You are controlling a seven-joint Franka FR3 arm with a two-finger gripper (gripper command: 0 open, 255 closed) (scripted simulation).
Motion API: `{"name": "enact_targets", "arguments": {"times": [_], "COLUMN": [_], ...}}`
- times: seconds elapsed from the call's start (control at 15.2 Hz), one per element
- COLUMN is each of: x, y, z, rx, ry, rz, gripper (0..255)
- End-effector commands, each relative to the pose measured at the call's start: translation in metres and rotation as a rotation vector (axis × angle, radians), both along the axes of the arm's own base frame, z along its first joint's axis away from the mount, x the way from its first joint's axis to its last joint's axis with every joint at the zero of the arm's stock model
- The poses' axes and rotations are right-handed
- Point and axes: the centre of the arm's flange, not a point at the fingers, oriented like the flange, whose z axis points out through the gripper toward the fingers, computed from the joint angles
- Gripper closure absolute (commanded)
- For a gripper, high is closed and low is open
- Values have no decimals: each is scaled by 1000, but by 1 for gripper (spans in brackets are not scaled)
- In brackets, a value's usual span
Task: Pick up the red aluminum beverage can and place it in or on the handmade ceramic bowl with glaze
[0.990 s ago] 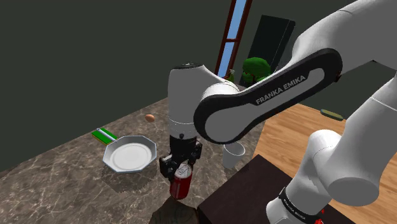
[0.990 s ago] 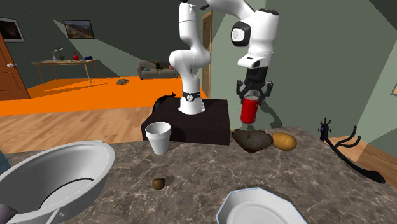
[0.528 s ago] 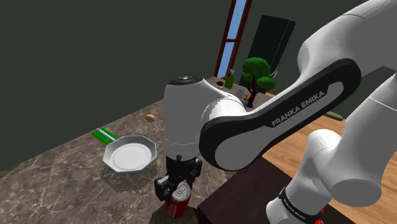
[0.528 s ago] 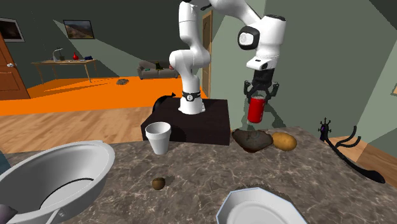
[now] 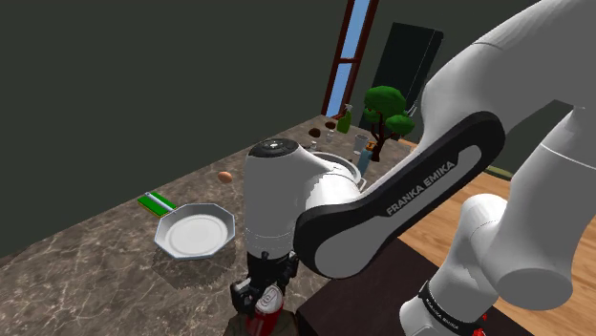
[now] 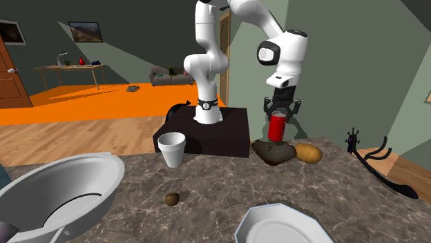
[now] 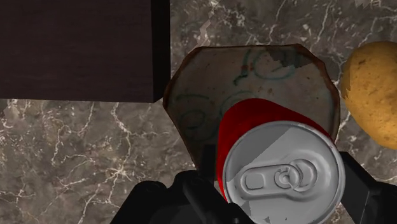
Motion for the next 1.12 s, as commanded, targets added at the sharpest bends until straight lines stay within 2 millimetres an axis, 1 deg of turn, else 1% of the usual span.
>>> {"name": "enact_targets", "arguments": {"times": [0.0,0.46,0.99,1.06], "x": [-1,-1,-1,-1], "y": [0,0,0,0], "z": [-11,-47,-47,-47], "rx": [1,1,1,1], "ry": [-1,-1,-1,-1], "rz": [0,0,0,0], "gripper": [255,255,255,0]}}
